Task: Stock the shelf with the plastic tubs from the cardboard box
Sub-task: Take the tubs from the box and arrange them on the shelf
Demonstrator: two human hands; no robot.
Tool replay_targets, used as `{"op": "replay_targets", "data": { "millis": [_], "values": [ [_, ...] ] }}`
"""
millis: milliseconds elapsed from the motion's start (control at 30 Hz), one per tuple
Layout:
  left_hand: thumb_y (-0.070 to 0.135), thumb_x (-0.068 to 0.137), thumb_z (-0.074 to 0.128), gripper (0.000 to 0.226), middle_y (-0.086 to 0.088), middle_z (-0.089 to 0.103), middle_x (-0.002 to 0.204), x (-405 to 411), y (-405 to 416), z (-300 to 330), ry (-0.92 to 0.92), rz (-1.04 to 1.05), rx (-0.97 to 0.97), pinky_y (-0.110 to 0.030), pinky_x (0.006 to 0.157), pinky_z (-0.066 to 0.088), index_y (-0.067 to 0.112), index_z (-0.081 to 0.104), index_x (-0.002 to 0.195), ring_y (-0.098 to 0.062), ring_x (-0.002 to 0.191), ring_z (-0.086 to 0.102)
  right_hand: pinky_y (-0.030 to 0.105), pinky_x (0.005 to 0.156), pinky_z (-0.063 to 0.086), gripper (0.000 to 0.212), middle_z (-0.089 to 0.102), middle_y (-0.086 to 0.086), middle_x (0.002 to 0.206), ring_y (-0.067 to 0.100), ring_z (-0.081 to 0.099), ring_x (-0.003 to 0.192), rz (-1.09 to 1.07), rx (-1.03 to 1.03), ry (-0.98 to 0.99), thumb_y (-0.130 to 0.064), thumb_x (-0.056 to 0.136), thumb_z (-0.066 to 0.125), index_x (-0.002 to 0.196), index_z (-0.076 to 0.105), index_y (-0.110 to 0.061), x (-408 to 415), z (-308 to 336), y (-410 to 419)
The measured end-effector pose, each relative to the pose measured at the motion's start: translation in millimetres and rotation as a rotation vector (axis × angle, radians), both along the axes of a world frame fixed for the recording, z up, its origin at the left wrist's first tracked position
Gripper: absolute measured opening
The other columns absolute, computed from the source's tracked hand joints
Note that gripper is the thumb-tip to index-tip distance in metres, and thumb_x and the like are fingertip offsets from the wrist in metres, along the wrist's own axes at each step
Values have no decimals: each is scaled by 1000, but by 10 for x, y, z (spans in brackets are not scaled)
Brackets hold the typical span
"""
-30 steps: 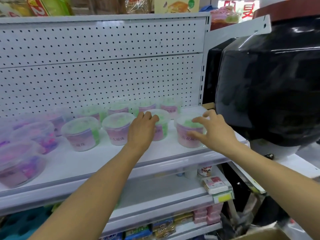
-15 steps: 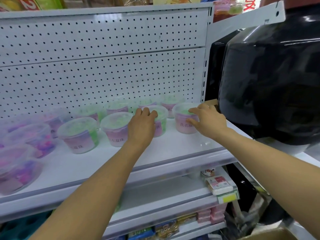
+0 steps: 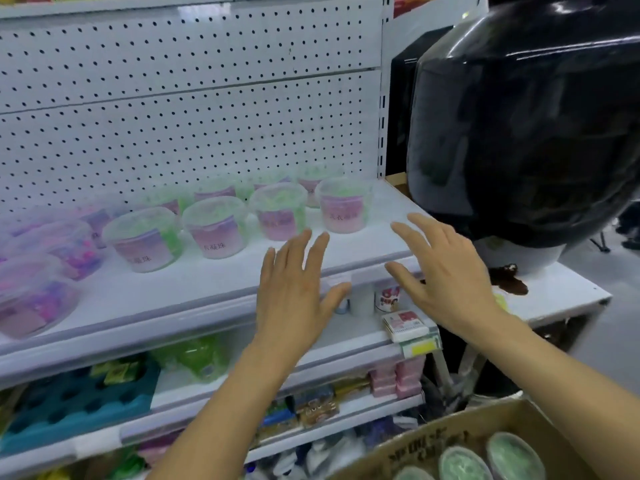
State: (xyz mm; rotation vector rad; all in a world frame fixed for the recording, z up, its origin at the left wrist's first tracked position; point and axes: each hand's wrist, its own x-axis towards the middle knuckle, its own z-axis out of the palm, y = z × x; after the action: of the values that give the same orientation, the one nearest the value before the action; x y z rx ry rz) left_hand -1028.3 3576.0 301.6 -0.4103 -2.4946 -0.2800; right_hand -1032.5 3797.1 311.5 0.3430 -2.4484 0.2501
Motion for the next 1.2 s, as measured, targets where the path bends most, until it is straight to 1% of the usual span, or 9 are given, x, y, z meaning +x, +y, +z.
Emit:
{"op": "replay_targets", "data": {
  "millis": [167, 300, 467, 600, 767, 967, 1033, 1133, 1200],
  "values": [
    [59, 89, 44, 67, -8, 48, 141, 638, 355, -369, -75, -34, -8, -42, 99, 43, 17, 40, 142, -28, 124, 49, 46, 90, 45, 50, 49, 12, 136, 32, 48, 119, 27, 8, -27, -35, 88, 61, 132, 50, -14, 700, -443, 447],
    [55, 92, 50, 62, -7, 49, 137, 994, 653, -765, -186, -48, 12, -42, 95, 43, 16, 42, 140, -27, 120, 50, 45, 88, 46, 52, 48, 11, 138, 30, 46, 122, 29, 3, -169, -43, 91, 50, 134, 49, -15, 1068, -874, 755],
    [57, 91, 45, 63, 0, 43, 139, 1305, 910, -1396, -417, 0, 94, -38, 97, 41, 23, 34, 144, -22, 125, 43, 42, 87, 48, 52, 46, 8, 141, 27, 46, 124, 34, -5, -338, -45, 92, 50, 136, 47, -18, 1334, -1523, 1012],
    [57, 91, 45, 64, 2, 38, 144, 1473, 1010, -2074, -671, 37, 149, -40, 101, 41, 27, 29, 145, -20, 131, 38, 38, 92, 48, 59, 43, 0, 141, 20, 44, 125, -14, -72, -600, -48, 89, 55, 140, 40, -24, 1502, -2197, 1133],
    [50, 91, 52, 61, 4, 39, 146, 1509, 1098, -2977, -958, 151, 235, -36, 100, 41, 31, 29, 144, -17, 130, 42, 38, 78, 52, 56, 46, -2, 138, 21, 51, 118, -70, -166, -919, -49, 91, 51, 140, 37, -26, 1569, -3056, 1159],
    [46, 89, 57, 64, -4, 39, 143, 1304, 1043, -3925, -1117, 213, 147, -38, 103, 40, 23, 32, 143, -24, 131, 39, 38, 87, 46, 50, 52, 4, 132, 25, 53, 116, -162, -274, -1243, -42, 93, 52, 137, 38, -25, 1380, -3960, 971],
    [49, 85, 62, 76, -6, 34, 145, 1187, 1011, -4172, -1143, 238, 34, -39, 107, 35, 23, 25, 146, -26, 132, 33, 35, 88, 45, 47, 56, 8, 128, 27, 55, 114, -191, -403, -1307, -38, 92, 56, 133, 44, -18, 1285, -4233, 904],
    [59, 71, 71, 108, -9, 22, 147, 1067, 956, -4506, -1209, 270, -162, -45, 113, 27, 24, 7, 151, -32, 131, 28, 27, 83, 38, 46, 57, 10, 125, 26, 54, 115, -227, -561, -1387, -32, 93, 58, 133, 46, -11, 1171, -4602, 824],
    [64, 62, 75, 125, -11, 15, 146, 1052, 912, -4685, -1257, 291, -241, -49, 115, 21, 25, -4, 151, -37, 132, 25, 28, 86, 39, 50, 56, 9, 128, 25, 53, 116, -234, -701, -1391, -29, 92, 60, 136, 45, -11, 1134, -4804, 783]
  ]
}}
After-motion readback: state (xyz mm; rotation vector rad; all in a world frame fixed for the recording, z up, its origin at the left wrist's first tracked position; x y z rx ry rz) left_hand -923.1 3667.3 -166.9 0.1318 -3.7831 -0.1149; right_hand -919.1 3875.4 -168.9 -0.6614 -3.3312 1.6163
